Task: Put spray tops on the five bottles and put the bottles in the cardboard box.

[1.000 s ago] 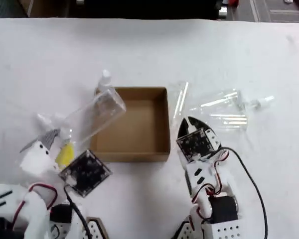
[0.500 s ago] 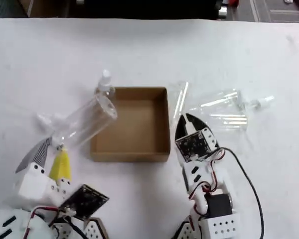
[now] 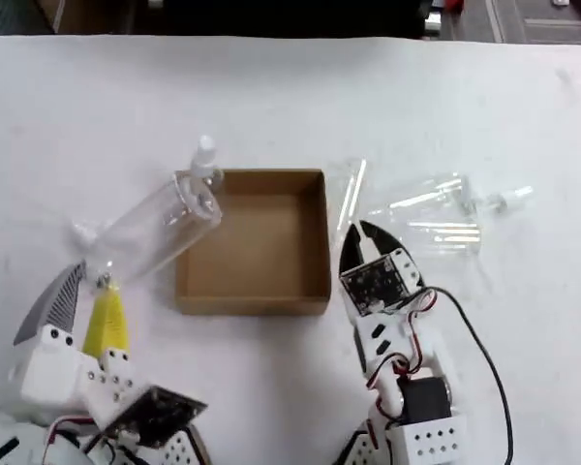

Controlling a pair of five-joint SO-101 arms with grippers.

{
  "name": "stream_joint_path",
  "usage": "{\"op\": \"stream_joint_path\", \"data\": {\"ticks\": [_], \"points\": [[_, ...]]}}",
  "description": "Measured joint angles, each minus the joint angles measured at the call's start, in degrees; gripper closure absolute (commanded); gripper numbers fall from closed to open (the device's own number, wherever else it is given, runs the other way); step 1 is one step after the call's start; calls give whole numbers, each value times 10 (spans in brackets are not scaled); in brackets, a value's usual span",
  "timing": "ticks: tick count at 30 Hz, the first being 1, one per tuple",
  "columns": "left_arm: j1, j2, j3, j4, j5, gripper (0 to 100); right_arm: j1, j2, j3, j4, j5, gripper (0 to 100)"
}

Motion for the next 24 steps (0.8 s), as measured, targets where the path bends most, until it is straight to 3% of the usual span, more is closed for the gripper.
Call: {"op": "stream_joint_path", "data": {"ticks": [5,24], "points": [[-1,0,-39,14,-52,976,0,0,0,0,0,981],[-2,0,-166,165,-90,976,0,0,0,1,0,981]]}}
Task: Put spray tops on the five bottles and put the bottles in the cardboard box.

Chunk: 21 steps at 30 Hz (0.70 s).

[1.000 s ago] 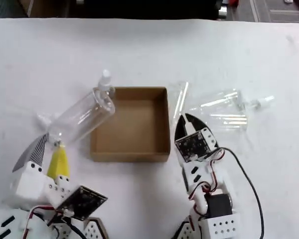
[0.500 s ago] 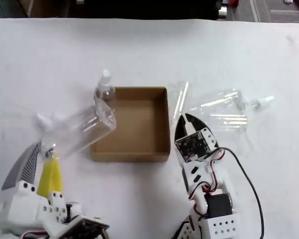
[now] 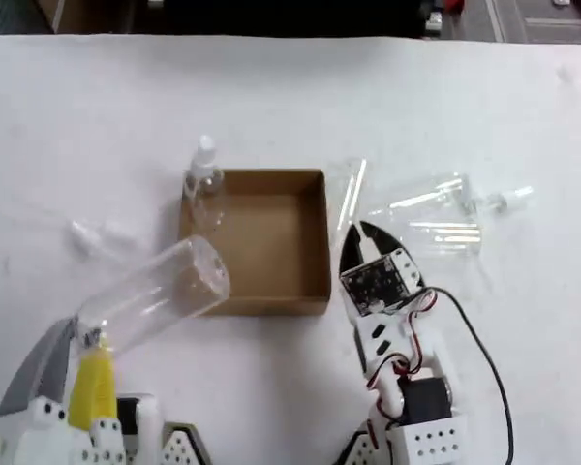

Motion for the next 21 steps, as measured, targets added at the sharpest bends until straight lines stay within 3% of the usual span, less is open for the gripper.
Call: {"op": "stream_joint_path", "data": {"ticks": [10,18,21], "points": [[0,-1,-42,4,0,976,0,0,0,0,0,981],[0,-1,112,4,-4,976,0,0,0,0,0,981],[1,-1,173,4,42,976,0,0,0,0,0,981]]}}
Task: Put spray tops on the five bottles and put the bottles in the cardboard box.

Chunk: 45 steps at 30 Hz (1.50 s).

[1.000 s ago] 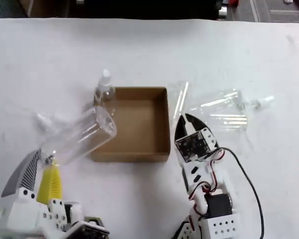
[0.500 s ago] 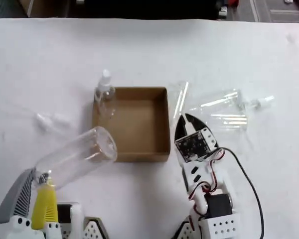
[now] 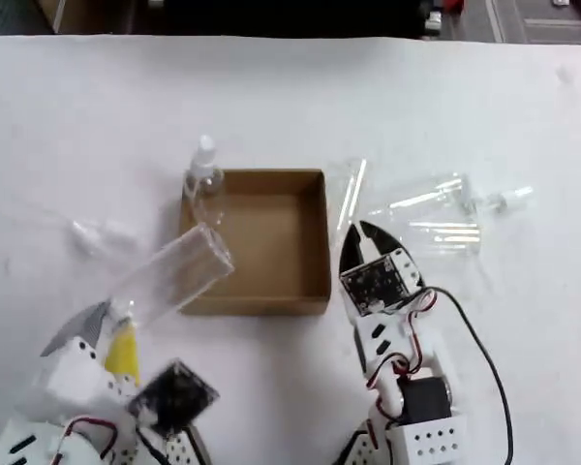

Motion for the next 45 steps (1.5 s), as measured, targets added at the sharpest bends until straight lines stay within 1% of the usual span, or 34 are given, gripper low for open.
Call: {"op": "stream_joint_path", "data": {"ticks": [5,7,12,14,16,19,21,25,29,31,35,41,45], "points": [[0,0,20,-26,96,974,0,0,0,0,0,981],[10,0,20,-36,120,973,0,0,0,0,0,981],[63,0,22,-44,135,975,0,0,0,0,0,981],[80,0,33,-59,135,976,0,0,0,0,0,981],[86,0,61,-87,135,976,0,0,0,0,0,981],[91,1,125,-153,137,976,0,0,0,0,0,981],[91,1,169,-198,154,976,0,0,0,0,0,981],[95,1,212,-264,240,973,0,0,0,0,0,981],[96,2,222,-280,328,973,0,0,0,0,0,981],[96,2,236,-287,355,973,0,0,0,0,0,981],[97,2,265,-312,366,973,0,0,0,0,0,981],[97,9,351,-387,368,973,0,0,0,0,0,981],[97,8,375,-394,370,973,0,0,0,0,1,981]]}}
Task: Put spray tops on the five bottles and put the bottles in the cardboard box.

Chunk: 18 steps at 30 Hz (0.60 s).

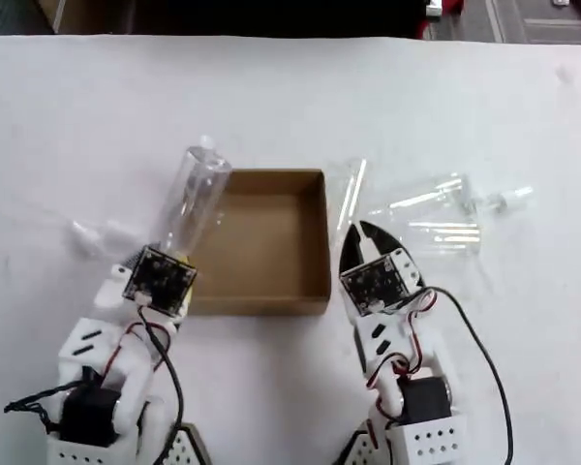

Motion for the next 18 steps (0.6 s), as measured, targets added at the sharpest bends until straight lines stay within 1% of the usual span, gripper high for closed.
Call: {"op": "stream_joint_path", "data": {"ticks": [4,12,14,16,18], "points": [[6,-1,0,0,0,973,1,0,0,0,0,981],[89,-4,6,42,-8,973,1,0,-18,7,0,982],[106,-5,25,42,-27,973,2,0,-56,44,0,982],[120,-1,48,37,-45,973,1,-1,-113,103,-1,982],[128,-1,58,31,-55,973,-7,-1,-175,170,-23,982]]}}
